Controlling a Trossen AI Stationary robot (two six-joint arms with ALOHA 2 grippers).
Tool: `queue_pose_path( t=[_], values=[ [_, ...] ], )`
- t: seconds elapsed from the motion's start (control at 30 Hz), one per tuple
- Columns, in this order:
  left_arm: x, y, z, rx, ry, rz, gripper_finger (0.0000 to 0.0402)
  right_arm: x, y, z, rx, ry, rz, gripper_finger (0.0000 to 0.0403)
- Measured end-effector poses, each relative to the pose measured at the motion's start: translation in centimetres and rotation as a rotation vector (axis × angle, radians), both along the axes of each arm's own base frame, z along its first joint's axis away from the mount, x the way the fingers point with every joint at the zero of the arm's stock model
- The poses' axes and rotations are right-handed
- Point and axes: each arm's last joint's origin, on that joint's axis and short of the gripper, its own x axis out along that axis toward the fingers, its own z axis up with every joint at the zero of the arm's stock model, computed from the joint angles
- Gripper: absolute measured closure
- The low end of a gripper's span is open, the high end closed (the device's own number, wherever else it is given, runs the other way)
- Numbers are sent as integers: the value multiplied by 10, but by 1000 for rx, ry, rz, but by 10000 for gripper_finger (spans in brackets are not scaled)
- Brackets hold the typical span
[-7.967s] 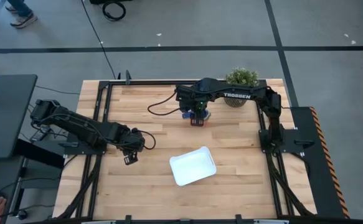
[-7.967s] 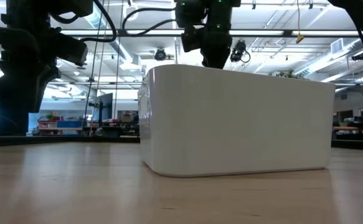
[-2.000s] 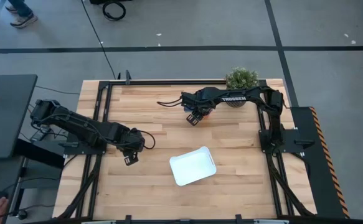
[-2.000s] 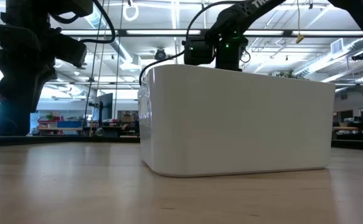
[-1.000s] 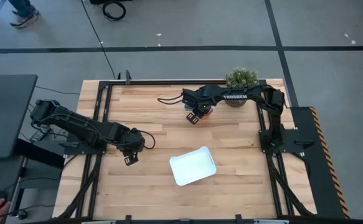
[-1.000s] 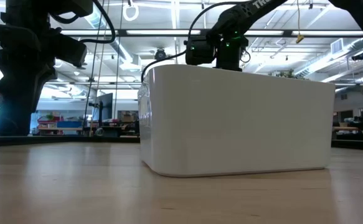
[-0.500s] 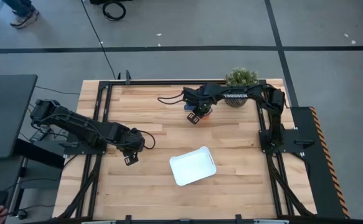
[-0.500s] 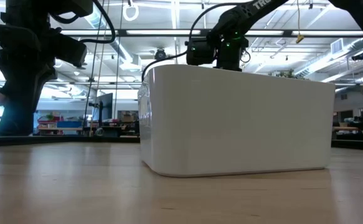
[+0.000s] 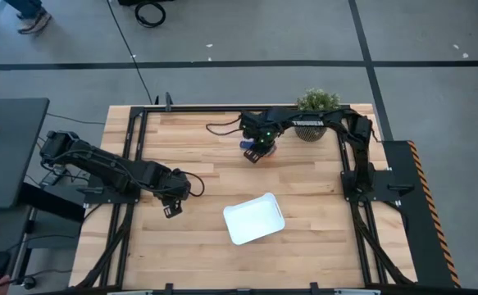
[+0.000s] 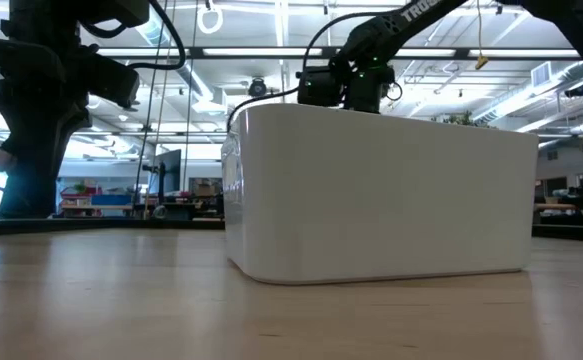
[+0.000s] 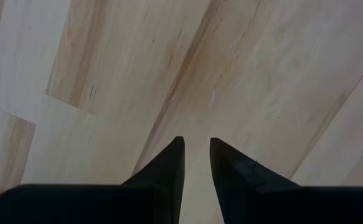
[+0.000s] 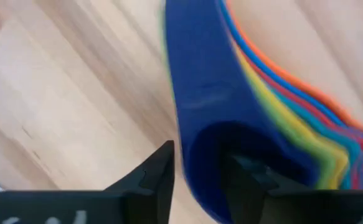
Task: Nest measuring cups in basket
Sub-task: Put the nested measuring cups into the white bin
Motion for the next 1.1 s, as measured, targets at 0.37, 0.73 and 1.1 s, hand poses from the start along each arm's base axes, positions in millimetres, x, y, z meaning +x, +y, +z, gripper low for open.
queue_pose_path(
  t=[0.37, 0.73, 1.1],
  values=[
    [-3, 1, 0, 8, 32, 0, 317, 0, -4, 1, -57, 20, -4, 233],
    [-4, 1, 0, 11, 36, -14, 317, 0, -4, 2, -53, 9, 19, 234],
    [-15, 4, 10, 36, 111, -28, 347, 0, 6, 5, 258, -94, 118, 375]
  ],
)
